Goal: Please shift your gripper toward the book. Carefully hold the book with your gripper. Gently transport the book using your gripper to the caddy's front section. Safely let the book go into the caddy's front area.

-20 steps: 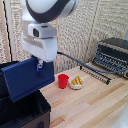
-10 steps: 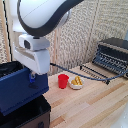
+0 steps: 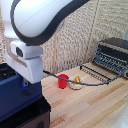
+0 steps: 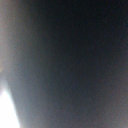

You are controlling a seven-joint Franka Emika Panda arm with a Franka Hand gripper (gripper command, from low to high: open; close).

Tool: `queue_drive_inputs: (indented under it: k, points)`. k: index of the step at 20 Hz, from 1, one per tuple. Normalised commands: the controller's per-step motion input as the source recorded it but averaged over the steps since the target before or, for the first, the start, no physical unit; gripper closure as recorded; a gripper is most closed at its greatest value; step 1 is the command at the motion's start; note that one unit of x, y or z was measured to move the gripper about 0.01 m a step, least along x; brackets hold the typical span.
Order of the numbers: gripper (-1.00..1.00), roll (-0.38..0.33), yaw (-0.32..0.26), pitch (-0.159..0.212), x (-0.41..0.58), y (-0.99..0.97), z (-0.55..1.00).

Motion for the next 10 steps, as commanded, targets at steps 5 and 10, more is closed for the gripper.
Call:
queue_drive_inputs:
  k: [5, 10]
  points:
    - [-1.0, 0.007, -0.003, 0.001, 0.251, -0.15, 0.08]
    - [-1.0, 0.048, -0.018, 0.036, 0.214, -0.2, 0.34]
